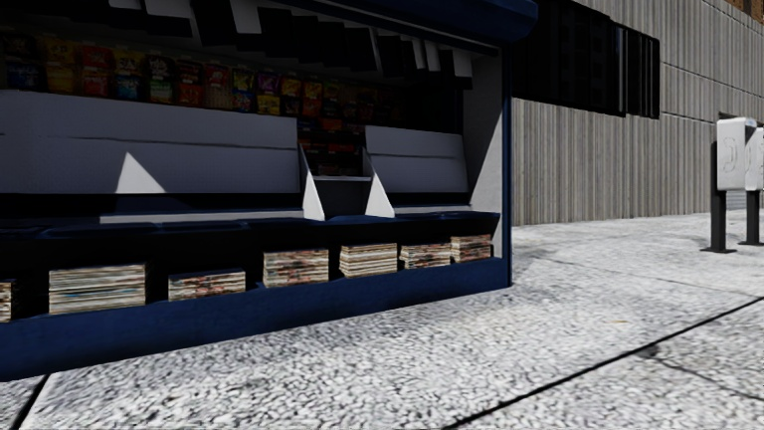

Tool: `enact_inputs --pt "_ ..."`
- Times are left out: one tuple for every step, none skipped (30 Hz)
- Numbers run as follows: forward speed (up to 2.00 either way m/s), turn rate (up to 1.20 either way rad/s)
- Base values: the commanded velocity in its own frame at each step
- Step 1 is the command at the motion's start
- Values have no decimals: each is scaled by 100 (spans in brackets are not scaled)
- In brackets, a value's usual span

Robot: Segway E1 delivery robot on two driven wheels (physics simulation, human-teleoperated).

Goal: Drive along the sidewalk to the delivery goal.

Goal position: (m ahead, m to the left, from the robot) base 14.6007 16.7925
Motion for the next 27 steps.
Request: enact_inputs --pt "0 120" --pt "0 120" --pt "0 120" --pt "0 120" --pt "0 120" --pt "0 120" --pt "0 120" --pt "0 120" --pt "0 120" --pt "0 120" --pt "0 120" --pt "0 120" --pt "0 120" --pt "0 120" --pt "0 120" --pt "0 120" --pt "0 120" --pt "0 120" --pt "0 120" --pt "0 120" --pt "0 120" --pt "0 120" --pt "0 120" --pt "0 120" --pt "0 120" --pt "0 120" --pt "0 120"
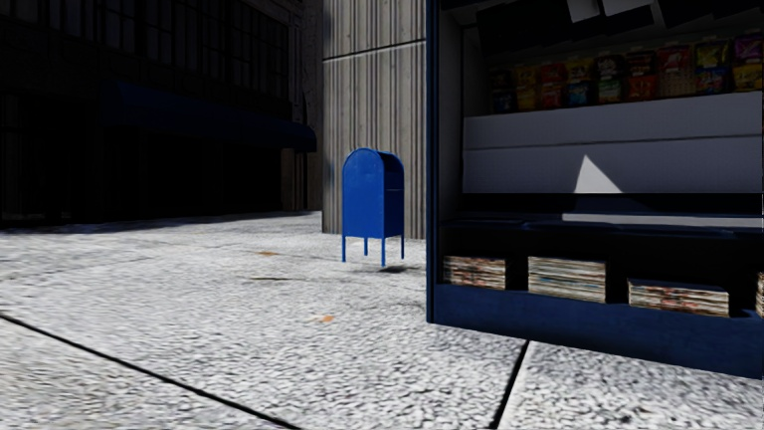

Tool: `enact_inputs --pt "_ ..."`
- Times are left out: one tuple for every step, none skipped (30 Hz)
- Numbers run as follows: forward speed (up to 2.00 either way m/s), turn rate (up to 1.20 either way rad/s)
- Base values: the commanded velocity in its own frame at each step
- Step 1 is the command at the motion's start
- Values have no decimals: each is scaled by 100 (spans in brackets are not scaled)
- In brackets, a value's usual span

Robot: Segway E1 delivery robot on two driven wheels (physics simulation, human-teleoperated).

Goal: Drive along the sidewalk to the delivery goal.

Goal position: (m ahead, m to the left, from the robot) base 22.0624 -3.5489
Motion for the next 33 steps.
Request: enact_inputs --pt "0 120" --pt "0 120" --pt "0 120" --pt "0 120" --pt "0 120" --pt "0 120" --pt "49 -11" --pt "49 -11" --pt "200 0" --pt "200 0" --pt "200 0" --pt "200 0" --pt "200 0" --pt "200 0" --pt "200 0" --pt "200 0" --pt "200 0" --pt "200 0" --pt "200 0" --pt "200 0" --pt "200 0" --pt "200 0" --pt "200 0" --pt "200 0" --pt "200 0" --pt "200 0" --pt "200 0" --pt "200 0" --pt "200 0" --pt "200 0" --pt "200 0" --pt "200 0" --pt "200 0"
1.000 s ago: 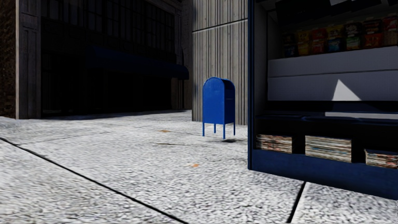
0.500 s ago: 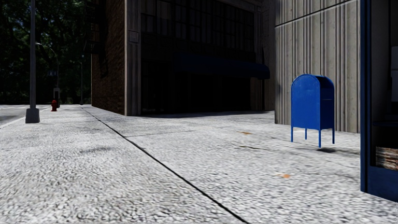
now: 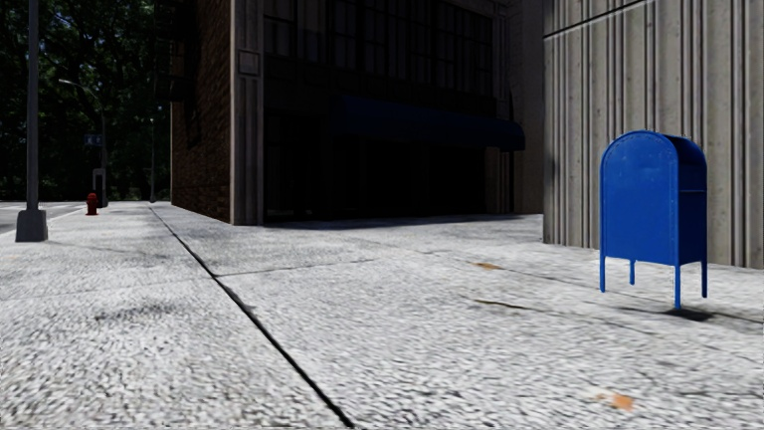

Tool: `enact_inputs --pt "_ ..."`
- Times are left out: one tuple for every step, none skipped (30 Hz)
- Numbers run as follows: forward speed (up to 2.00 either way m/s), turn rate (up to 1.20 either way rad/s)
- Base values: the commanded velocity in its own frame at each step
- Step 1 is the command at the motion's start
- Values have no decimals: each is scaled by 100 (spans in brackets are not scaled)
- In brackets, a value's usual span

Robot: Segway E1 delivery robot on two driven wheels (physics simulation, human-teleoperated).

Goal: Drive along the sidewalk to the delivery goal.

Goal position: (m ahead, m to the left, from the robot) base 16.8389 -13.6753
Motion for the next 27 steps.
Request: enact_inputs --pt "200 0" --pt "200 0" --pt "200 0" --pt "200 0" --pt "200 0" --pt "200 0" --pt "200 0" --pt "200 0" --pt "200 0" --pt "200 0" --pt "200 0" --pt "200 0" --pt "200 0" --pt "200 0" --pt "200 0" --pt "200 0" --pt "200 0" --pt "200 0" --pt "200 0" --pt "200 0" --pt "200 0" --pt "200 0" --pt "200 0" --pt "200 0" --pt "200 0" --pt "200 0" --pt "200 0"
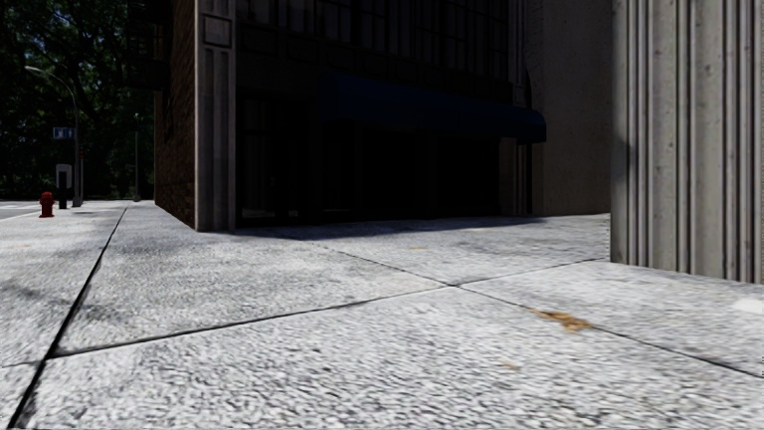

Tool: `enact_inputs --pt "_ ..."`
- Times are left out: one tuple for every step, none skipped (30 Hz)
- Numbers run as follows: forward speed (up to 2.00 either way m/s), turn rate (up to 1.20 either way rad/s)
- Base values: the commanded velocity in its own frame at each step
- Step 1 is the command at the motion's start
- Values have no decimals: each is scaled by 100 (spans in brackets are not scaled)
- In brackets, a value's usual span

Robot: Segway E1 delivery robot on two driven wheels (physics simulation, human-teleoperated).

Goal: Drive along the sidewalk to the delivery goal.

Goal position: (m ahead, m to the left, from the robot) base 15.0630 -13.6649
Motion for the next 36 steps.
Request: enact_inputs --pt "200 0" --pt "200 0" --pt "200 0" --pt "200 0" --pt "200 0" --pt "200 0" --pt "200 0" --pt "200 0" --pt "200 0" --pt "200 0" --pt "200 0" --pt "200 0" --pt "200 0" --pt "200 0" --pt "200 0" --pt "200 0" --pt "200 0" --pt "200 0" --pt "200 0" --pt "200 0" --pt "200 0" --pt "200 0" --pt "200 0" --pt "200 0" --pt "200 0" --pt "200 0" --pt "200 0" --pt "200 0" --pt "200 0" --pt "200 0" --pt "200 0" --pt "200 0" --pt "200 0" --pt "200 0" --pt "200 0" --pt "200 0"
